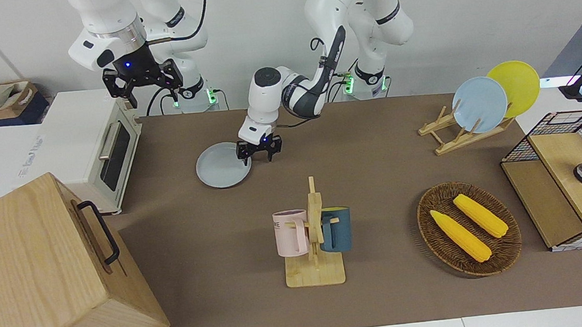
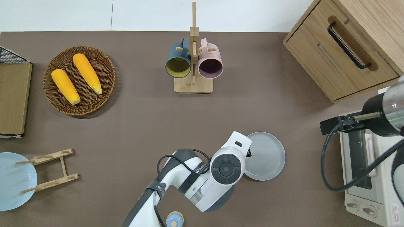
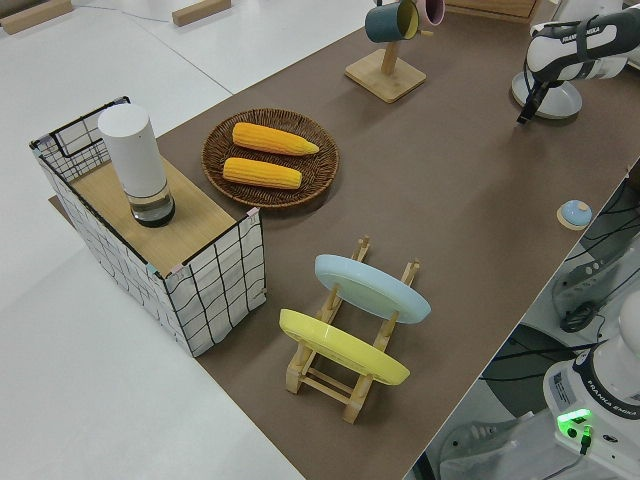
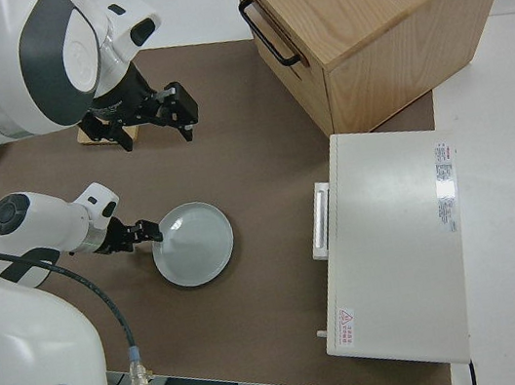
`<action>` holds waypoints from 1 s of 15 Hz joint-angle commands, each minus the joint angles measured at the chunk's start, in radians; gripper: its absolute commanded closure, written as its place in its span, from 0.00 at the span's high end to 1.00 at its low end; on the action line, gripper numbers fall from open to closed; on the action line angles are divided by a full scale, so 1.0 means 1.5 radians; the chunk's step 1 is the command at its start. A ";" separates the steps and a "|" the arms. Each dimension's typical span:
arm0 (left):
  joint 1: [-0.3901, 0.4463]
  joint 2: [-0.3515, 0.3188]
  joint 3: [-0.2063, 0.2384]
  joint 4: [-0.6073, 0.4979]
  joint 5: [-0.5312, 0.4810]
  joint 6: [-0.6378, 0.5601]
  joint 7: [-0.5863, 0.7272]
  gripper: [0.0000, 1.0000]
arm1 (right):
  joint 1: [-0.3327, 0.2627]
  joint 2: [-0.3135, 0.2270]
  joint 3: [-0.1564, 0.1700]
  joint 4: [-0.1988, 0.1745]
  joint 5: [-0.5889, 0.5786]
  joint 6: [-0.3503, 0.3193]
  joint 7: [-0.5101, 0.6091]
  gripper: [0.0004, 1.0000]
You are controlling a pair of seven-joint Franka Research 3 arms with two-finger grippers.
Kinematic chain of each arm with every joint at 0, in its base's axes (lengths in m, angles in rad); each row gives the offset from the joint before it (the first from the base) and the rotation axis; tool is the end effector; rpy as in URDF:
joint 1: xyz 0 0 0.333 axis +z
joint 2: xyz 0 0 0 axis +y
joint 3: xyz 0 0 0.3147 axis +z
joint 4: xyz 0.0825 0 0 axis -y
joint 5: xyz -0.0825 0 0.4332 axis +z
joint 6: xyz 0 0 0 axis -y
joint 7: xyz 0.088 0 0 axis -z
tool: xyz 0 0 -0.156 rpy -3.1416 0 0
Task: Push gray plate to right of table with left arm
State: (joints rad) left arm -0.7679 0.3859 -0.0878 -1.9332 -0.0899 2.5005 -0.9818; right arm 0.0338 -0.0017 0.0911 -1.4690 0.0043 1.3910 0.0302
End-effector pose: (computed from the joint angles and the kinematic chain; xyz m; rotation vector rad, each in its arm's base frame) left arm 0.4471 -0.5168 0.2228 2.9254 0.2975 0.0543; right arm 0.5756 0.0730 0.6124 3.1339 0.1494 -0.1199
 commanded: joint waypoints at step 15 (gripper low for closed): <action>0.400 -0.248 0.004 -0.009 -0.077 -0.450 0.556 0.99 | -0.007 -0.005 0.004 0.001 0.005 -0.008 -0.001 0.98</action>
State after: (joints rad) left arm -0.2534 0.0716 -0.0723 -1.9430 -0.2177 1.8928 -0.2522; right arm 0.0338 -0.0017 0.0911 -1.4690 0.0042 1.3910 0.0302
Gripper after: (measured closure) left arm 0.004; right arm 0.013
